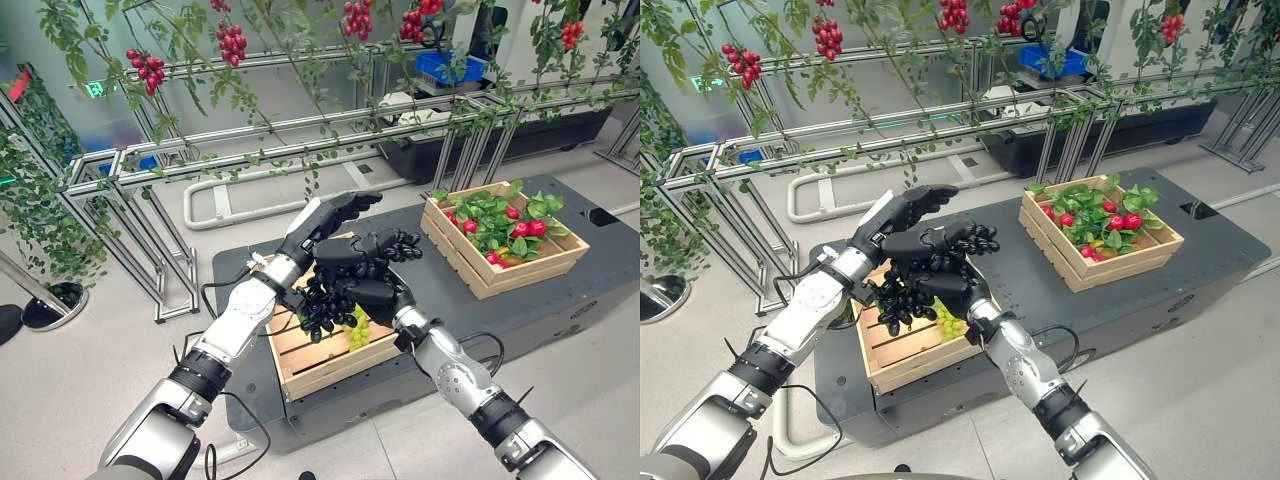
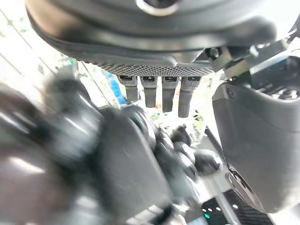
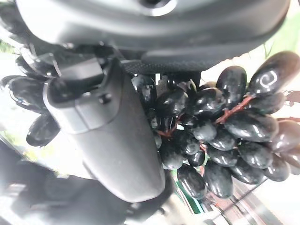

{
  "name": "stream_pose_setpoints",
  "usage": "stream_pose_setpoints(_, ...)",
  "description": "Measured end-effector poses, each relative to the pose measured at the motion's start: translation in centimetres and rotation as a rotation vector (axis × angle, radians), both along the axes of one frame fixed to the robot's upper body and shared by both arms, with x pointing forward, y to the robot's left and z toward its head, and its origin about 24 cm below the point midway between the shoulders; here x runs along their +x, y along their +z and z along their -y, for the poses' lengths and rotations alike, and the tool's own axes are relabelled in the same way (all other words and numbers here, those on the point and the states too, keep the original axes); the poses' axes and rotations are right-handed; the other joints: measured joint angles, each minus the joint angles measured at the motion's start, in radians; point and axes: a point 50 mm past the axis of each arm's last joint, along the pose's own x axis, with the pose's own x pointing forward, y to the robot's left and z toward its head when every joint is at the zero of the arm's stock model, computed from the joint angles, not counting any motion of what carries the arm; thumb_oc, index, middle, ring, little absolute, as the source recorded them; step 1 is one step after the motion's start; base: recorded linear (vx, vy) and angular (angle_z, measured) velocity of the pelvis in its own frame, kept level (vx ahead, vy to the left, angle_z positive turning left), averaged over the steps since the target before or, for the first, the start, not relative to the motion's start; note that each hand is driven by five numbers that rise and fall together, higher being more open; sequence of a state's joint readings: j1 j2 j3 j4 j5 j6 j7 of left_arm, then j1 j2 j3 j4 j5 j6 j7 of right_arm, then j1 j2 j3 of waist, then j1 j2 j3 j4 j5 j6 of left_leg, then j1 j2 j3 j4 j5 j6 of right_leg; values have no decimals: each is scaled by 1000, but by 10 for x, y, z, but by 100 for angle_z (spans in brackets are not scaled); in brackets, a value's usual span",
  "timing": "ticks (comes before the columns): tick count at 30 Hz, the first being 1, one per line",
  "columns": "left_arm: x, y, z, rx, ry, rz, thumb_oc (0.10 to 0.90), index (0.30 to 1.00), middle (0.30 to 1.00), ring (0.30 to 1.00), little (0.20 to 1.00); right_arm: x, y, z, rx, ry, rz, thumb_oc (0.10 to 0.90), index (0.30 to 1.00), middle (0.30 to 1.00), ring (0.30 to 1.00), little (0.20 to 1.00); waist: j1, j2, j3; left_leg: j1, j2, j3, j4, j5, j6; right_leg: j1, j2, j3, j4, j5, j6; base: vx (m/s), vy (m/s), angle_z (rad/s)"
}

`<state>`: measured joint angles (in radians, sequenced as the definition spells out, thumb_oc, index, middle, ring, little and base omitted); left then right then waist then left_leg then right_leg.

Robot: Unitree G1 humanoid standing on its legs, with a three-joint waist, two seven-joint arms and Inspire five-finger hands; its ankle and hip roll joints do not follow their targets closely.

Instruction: Pick up the fruits from the basket on one side to the basket on the other side

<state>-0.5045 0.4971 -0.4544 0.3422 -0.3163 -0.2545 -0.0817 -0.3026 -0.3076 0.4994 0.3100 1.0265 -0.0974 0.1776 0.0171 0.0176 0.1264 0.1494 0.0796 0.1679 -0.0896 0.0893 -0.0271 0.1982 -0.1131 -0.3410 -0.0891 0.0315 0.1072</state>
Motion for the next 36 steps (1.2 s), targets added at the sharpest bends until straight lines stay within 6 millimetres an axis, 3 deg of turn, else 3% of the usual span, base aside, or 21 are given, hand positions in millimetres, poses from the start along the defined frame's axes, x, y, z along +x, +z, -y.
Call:
stream_pose_setpoints(8, -5, -24, -42, 29, 176, -69, 800, 900, 900, 900, 900, -6, -11, 56, 0, -206, -30, 400, 300, 300, 300, 300, -13, 0, 0, -5, 1, 4, -6, 0, 0, -8, 0, 4, 0, 0, 0, 0, 0, 0)
stream_pose_setpoints(12, -9, -34, -58, 45, 241, -105, 800, 900, 900, 900, 900, -8, -13, 70, -4, -260, -33, 400, 300, 300, 300, 300, -31, 0, 0, -6, 1, 6, -6, 0, 0, -10, 0, 6, 0, 0, 0, 0, 0, 0)
stream_pose_setpoints(20, -18, -47, -65, -11, 310, -133, 800, 900, 900, 900, 900, -29, -42, 94, -14, -362, -134, 400, 300, 300, 300, 300, -46, 0, 0, -2, 2, 20, -6, -1, 1, -15, 2, 19, 0, 1, 1, -6, -6, -4)
stream_pose_setpoints(24, -44, -69, -55, -49, 257, -196, 800, 900, 900, 900, 900, -53, -60, 105, 14, -452, -195, 400, 300, 300, 300, 300, -45, 0, 0, -1, 3, 32, -7, -5, 1, -22, 2, 33, -1, 1, 1, 9, -66, -11)
stream_pose_setpoints(29, -98, -127, -50, -299, 352, -455, 800, 900, 900, 900, 900, -77, -71, 119, 33, -572, -208, 400, 300, 300, 300, 300, -51, -7, 3, 8, 13, 54, -7, -12, -3, -24, 8, 48, -2, -2, -1, -25, -209, -13)
stream_pose_setpoints(31, -123, -150, -57, -377, 447, -559, 800, 900, 900, 900, 900, -81, -72, 121, 30, -592, -196, 400, 300, 300, 300, 300, -47, -19, 3, 4, 21, 55, -4, -12, -8, -30, 16, 52, 1, -8, -11, -101, -287, -4)
stream_pose_setpoints(34, -160, -184, -78, -351, 613, -716, 800, 900, 900, 900, 900, -81, -67, 126, 58, -616, -150, 400, 300, 300, 300, 300, -25, -41, 15, -7, 41, 52, -2, -2, -22, -40, 36, 51, 3, -10, -20, -46, -265, 4)
stream_pose_setpoints(36, -167, -188, -86, -339, 665, -722, 800, 900, 900, 900, 900, -80, -64, 127, 97, -633, -128, 400, 300, 300, 300, 300, -14, -45, 19, -9, 46, 38, -6, 1, -27, -32, 44, 37, -4, -8, -25, -168, -192, 17)
